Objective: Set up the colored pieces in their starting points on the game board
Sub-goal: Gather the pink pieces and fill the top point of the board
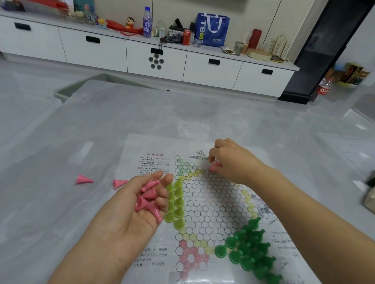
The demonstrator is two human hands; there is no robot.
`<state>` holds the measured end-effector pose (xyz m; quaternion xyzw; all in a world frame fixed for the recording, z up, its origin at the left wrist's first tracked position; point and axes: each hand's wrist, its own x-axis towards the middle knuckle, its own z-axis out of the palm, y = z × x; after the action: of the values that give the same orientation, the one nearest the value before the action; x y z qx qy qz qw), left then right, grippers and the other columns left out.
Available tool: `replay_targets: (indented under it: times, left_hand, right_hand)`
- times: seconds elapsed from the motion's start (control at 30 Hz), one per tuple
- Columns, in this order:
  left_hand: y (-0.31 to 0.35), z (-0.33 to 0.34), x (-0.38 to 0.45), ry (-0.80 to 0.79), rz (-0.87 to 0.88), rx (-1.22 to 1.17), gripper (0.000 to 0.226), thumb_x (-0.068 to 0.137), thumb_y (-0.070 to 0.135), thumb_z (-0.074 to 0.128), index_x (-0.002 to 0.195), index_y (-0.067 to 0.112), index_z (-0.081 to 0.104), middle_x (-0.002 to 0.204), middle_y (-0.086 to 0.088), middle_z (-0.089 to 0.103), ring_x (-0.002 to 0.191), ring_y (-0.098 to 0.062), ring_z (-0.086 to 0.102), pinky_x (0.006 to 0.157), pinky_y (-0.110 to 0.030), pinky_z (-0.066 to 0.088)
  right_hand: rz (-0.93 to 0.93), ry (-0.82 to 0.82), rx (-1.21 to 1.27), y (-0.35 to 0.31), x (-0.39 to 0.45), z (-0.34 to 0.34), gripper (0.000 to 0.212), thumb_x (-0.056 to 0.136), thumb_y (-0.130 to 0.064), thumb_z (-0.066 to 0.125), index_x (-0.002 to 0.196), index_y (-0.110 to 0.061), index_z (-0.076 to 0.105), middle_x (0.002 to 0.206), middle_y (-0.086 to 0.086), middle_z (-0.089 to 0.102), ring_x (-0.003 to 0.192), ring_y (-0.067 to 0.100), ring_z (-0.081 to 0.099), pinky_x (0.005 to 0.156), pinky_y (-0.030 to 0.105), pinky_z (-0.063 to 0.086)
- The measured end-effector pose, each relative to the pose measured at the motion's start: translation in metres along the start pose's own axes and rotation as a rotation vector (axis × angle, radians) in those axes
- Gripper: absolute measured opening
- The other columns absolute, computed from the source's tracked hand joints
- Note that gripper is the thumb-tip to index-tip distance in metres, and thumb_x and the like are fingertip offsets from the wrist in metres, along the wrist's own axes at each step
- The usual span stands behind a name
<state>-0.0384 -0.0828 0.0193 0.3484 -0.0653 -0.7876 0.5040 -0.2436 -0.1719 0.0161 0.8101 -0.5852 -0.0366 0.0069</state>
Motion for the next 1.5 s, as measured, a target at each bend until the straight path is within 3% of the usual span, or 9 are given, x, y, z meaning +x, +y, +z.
replay_targets:
  times: [0.1, 0.27, 0.4, 0.5, 0.87, 1.03, 1.13, 1.37, 1.5]
  left_hand:
    - [0.001, 0.000, -0.001, -0.028, -0.011, 0.000, 0.037, 0.061, 0.009, 0.055, 0.095, -0.004, 0.061, 0.075, -0.017, 0.070, 0.049, -0.015, 0.060, 0.043, -0.018, 0.050]
    - [0.001, 0.003, -0.005, -0.022, -0.099, -0.087, 0.038, 0.078, 0.010, 0.051, 0.111, -0.010, 0.057, 0.100, -0.030, 0.067, 0.090, -0.038, 0.068, 0.073, -0.050, 0.055]
    - [0.001, 0.004, -0.009, -0.084, -0.130, -0.149, 0.032, 0.083, 0.011, 0.048, 0.105, -0.010, 0.059, 0.086, -0.022, 0.068, 0.079, -0.031, 0.070, 0.087, -0.049, 0.052]
    - [0.002, 0.004, -0.011, -0.090, -0.137, -0.153, 0.028, 0.083, 0.013, 0.048, 0.098, -0.008, 0.061, 0.077, -0.018, 0.067, 0.064, -0.025, 0.068, 0.087, -0.046, 0.052]
    - [-0.002, 0.004, -0.007, -0.086, -0.172, -0.082, 0.037, 0.069, 0.006, 0.055, 0.103, -0.007, 0.062, 0.094, -0.022, 0.070, 0.086, -0.028, 0.070, 0.071, -0.051, 0.055]
    - [-0.001, 0.004, -0.007, -0.016, -0.128, -0.037, 0.038, 0.064, 0.003, 0.055, 0.100, -0.009, 0.062, 0.083, -0.023, 0.070, 0.062, -0.026, 0.068, 0.059, -0.036, 0.058]
    - [0.001, 0.005, -0.008, -0.012, -0.093, -0.062, 0.035, 0.062, 0.002, 0.053, 0.094, -0.008, 0.061, 0.071, -0.020, 0.068, 0.055, -0.024, 0.067, 0.061, -0.036, 0.056]
    - [0.000, 0.006, -0.008, -0.015, -0.068, -0.062, 0.034, 0.063, 0.003, 0.052, 0.094, -0.006, 0.062, 0.067, -0.018, 0.068, 0.055, -0.021, 0.066, 0.064, -0.033, 0.055]
    - [0.001, 0.005, -0.009, -0.020, -0.069, -0.066, 0.034, 0.066, 0.004, 0.052, 0.098, -0.006, 0.062, 0.073, -0.019, 0.069, 0.058, -0.022, 0.067, 0.066, -0.035, 0.055]
  right_hand:
    - [0.042, 0.091, 0.141, -0.005, -0.007, -0.018, 0.029, 0.089, -0.022, 0.055, 0.117, -0.019, 0.053, 0.110, 0.000, 0.049, 0.096, 0.013, 0.047, 0.072, 0.026, 0.044]
    - [-0.112, 0.239, 0.537, -0.054, -0.038, -0.057, 0.013, 0.088, -0.022, 0.055, 0.095, -0.024, 0.065, 0.087, -0.011, 0.056, 0.074, 0.003, 0.052, 0.070, 0.012, 0.044]
    - [-0.247, 0.132, 0.557, -0.081, -0.052, -0.055, 0.013, 0.085, -0.020, 0.061, 0.095, -0.024, 0.068, 0.089, -0.007, 0.059, 0.076, -0.001, 0.051, 0.072, 0.007, 0.039]
    - [-0.252, 0.108, 0.513, -0.082, -0.054, -0.046, 0.017, 0.084, -0.020, 0.061, 0.100, -0.024, 0.067, 0.093, -0.006, 0.060, 0.078, 0.001, 0.052, 0.071, 0.004, 0.037]
    - [-0.146, 0.229, 0.663, -0.078, -0.056, -0.040, 0.008, 0.083, -0.022, 0.063, 0.090, -0.020, 0.067, 0.080, -0.014, 0.064, 0.076, -0.001, 0.057, 0.072, 0.013, 0.047]
    - [0.049, 0.314, 0.871, -0.048, -0.059, -0.051, 0.016, 0.080, -0.019, 0.065, 0.087, -0.031, 0.058, 0.078, -0.012, 0.067, 0.074, 0.000, 0.065, 0.068, 0.012, 0.053]
    - [0.200, 0.413, 0.742, -0.014, -0.051, -0.052, 0.007, 0.080, -0.021, 0.065, 0.086, -0.022, 0.061, 0.077, -0.008, 0.066, 0.068, 0.004, 0.064, 0.065, 0.011, 0.052]
    - [0.166, 0.049, 0.193, 0.018, -0.024, -0.025, 0.016, 0.087, -0.008, 0.053, 0.098, -0.011, 0.064, 0.094, 0.002, 0.067, 0.082, 0.015, 0.059, 0.075, 0.024, 0.048]
    - [0.163, -0.064, 0.257, 0.011, -0.019, -0.015, 0.010, 0.088, -0.007, 0.052, 0.088, -0.011, 0.062, 0.066, -0.017, 0.056, 0.050, 0.000, 0.059, 0.059, 0.024, 0.053]
